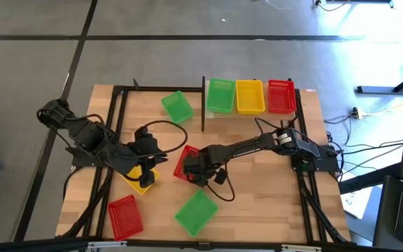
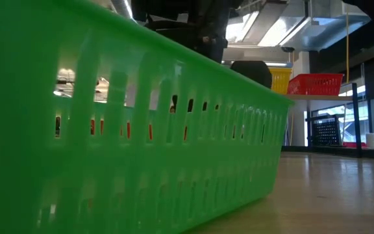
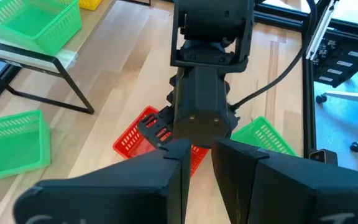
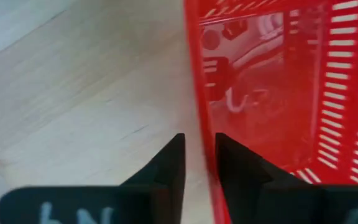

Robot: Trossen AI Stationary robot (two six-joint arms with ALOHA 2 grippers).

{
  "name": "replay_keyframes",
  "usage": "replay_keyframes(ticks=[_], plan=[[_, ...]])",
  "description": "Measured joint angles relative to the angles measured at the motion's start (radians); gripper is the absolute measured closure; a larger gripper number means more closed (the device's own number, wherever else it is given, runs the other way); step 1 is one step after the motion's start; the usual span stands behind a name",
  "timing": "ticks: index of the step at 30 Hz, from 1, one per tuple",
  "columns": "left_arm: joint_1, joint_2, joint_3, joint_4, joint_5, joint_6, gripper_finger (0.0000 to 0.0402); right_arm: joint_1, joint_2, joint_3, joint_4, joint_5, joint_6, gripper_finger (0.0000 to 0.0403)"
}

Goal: Stack baskets on shelf by color
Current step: Stack the top red bin on the red bin on the shelf

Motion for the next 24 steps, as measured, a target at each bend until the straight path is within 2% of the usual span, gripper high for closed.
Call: replay_keyframes(ticks=[5,10,13,24], plan=[[0.000,0.000,0.000,-0.015,0.000,0.000,0.0347,0.002,0.000,0.000,0.004,0.005,0.069,0.0391],[0.000,0.000,0.000,-0.021,0.000,0.000,0.0347,0.011,0.000,0.001,-0.002,0.031,0.195,0.0397],[0.000,0.000,0.000,-0.021,0.000,0.000,0.0347,0.025,0.000,0.026,-0.064,0.075,0.271,0.0399],[0.000,0.000,0.000,-0.020,0.000,-0.003,0.0346,0.109,-0.002,0.220,-0.296,0.091,0.552,0.0401]])
